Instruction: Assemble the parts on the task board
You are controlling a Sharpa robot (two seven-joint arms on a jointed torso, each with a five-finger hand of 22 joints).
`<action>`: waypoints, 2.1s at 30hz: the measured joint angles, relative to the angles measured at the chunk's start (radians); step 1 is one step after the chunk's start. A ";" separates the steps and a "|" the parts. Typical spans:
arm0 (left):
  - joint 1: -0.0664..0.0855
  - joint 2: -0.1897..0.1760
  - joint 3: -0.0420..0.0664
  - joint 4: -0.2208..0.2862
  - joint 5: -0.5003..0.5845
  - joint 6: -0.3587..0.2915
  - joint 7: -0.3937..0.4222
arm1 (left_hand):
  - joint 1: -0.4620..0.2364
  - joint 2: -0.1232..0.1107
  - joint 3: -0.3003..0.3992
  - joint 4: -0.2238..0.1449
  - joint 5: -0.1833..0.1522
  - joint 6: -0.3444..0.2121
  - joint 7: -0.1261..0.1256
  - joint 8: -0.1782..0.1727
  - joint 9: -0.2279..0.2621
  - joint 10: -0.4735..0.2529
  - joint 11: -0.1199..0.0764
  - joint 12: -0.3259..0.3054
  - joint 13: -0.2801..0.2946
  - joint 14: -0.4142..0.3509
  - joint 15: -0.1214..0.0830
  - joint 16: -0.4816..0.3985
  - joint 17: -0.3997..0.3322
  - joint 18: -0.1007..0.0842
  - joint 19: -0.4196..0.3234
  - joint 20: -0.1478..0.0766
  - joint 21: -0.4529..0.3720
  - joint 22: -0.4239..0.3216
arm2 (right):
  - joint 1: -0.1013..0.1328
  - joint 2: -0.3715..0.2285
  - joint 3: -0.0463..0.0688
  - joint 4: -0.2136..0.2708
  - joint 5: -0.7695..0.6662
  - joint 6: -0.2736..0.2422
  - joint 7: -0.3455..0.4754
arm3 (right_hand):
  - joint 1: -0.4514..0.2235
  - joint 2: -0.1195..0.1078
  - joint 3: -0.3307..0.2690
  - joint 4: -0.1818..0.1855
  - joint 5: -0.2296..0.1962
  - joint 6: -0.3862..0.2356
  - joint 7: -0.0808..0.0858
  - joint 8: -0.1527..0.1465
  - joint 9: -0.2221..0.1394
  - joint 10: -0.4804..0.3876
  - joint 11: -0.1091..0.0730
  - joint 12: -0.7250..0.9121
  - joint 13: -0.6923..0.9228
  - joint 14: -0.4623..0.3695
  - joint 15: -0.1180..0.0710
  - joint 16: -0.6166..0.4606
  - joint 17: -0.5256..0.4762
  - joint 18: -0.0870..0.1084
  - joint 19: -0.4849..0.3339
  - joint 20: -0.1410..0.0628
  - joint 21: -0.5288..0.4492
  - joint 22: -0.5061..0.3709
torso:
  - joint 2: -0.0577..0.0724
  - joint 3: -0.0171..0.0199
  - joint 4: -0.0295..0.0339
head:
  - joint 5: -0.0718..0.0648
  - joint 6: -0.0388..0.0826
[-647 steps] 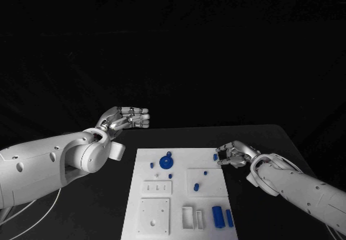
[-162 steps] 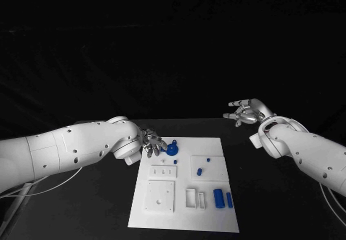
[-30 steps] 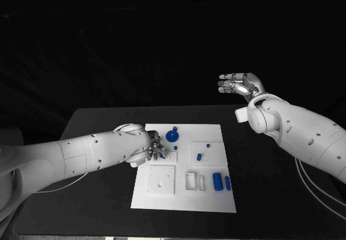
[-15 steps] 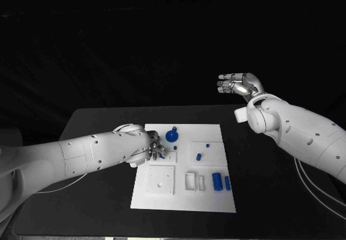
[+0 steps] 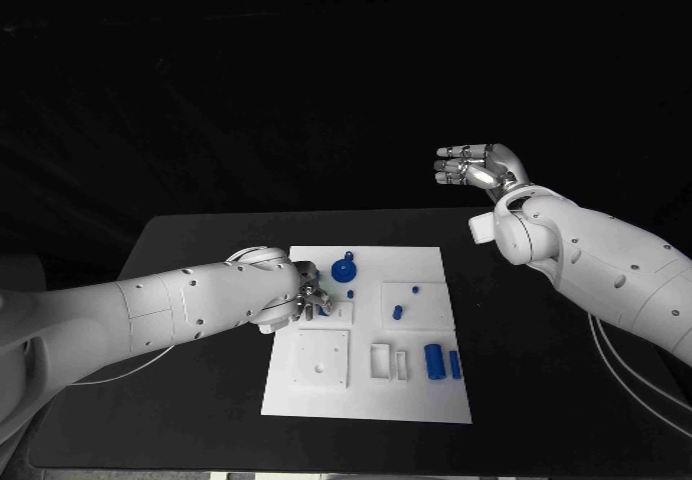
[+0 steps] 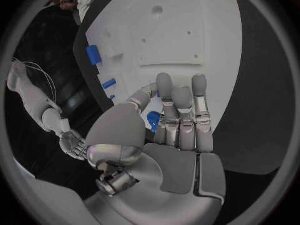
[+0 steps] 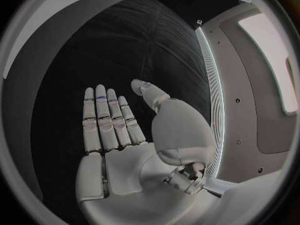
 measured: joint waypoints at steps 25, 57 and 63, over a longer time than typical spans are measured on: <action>-0.001 0.016 -0.001 -0.019 -0.001 0.014 0.001 | 0.009 0.020 -0.018 0.024 -0.066 0.000 0.000 0.002 0.008 0.000 0.000 0.000 0.004 0.000 0.003 0.004 -0.001 0.000 0.007 0.000 -0.008 0.000 | 0.000 0.002 0.000 -0.004 -0.001 0.003 0.000 | 0.000 0.000 0.003 -0.003 0.004 0.000 0.000 0.000 0.000 0.000 0.000 0.000 0.000 0.000 0.000 0.000 0.000 0.000 0.000 0.000 0.000 0.000 | 0.000 0.0015 -0.0006 | -0.002 0.002; -0.001 0.031 -0.001 -0.039 -0.004 0.043 0.003 | 0.023 -0.016 -0.118 0.135 -0.172 0.050 -0.028 0.010 0.013 0.000 0.000 0.008 0.009 -0.001 0.004 0.012 -0.005 0.000 0.011 0.004 -0.024 0.000 | 0.000 0.003 0.000 -0.005 -0.001 0.009 -0.002 | 0.000 0.000 0.003 -0.003 0.004 0.000 0.000 0.000 0.000 0.000 0.000 0.000 0.000 0.000 0.000 0.000 0.000 0.000 -0.004 0.004 0.000 0.000 | -0.001 0.0012 0.0004 | -0.010 0.000; -0.001 0.033 -0.001 -0.041 -0.004 0.049 0.002 | 0.023 -0.016 -0.119 0.135 -0.174 0.050 -0.027 0.010 0.012 0.000 0.000 0.008 0.008 -0.001 0.004 0.012 -0.005 0.000 0.011 0.004 -0.024 0.000 | 0.000 0.004 0.000 -0.006 -0.001 0.010 -0.002 | 0.000 0.000 -0.001 -0.007 0.004 0.000 0.000 0.000 0.000 0.000 0.000 0.000 0.000 -0.003 0.003 0.000 0.000 0.000 -0.007 0.007 0.000 0.000 | -0.001 0.0011 0.0003 | -0.011 0.001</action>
